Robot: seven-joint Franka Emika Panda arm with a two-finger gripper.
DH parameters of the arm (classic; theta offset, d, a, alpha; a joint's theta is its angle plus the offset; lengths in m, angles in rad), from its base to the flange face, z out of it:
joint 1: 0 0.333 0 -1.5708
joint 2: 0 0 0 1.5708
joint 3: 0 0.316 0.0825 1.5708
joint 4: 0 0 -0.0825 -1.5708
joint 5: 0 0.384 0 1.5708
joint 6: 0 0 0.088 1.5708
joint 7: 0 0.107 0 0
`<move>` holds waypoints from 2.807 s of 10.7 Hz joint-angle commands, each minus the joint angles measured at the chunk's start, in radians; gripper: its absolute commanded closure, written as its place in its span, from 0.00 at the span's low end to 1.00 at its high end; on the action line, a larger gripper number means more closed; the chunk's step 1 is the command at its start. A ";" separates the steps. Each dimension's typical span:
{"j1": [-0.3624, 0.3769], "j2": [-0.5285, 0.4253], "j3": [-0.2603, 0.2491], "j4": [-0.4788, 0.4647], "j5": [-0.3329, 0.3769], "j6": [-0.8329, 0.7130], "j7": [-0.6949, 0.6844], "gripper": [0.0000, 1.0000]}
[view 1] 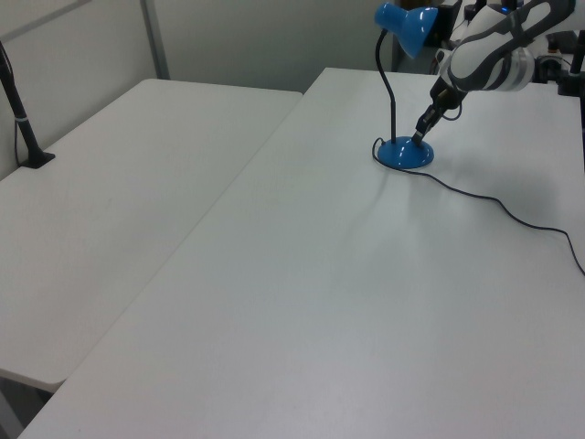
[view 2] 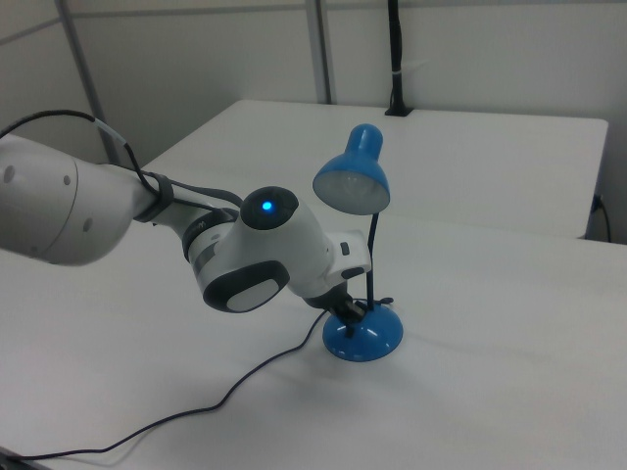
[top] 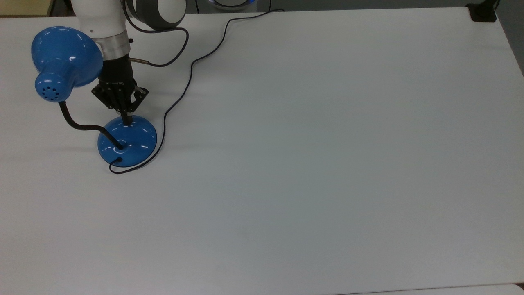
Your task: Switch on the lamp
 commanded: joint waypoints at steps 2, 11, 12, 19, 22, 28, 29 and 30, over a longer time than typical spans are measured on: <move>-0.004 0.004 0.001 -0.005 0.019 0.029 -0.004 1.00; -0.011 0.037 0.001 -0.005 0.009 0.064 -0.006 1.00; -0.011 0.050 0.001 -0.005 0.009 0.076 -0.006 1.00; -0.027 -0.046 -0.001 -0.009 0.009 -0.062 -0.001 1.00; -0.079 -0.180 -0.001 -0.002 -0.038 -0.334 -0.016 0.58; -0.083 -0.281 0.001 0.143 -0.363 -0.883 -0.001 0.00; -0.070 -0.285 0.001 0.215 -0.363 -0.987 0.035 0.00; -0.046 -0.283 0.005 0.292 -0.363 -1.064 0.127 0.00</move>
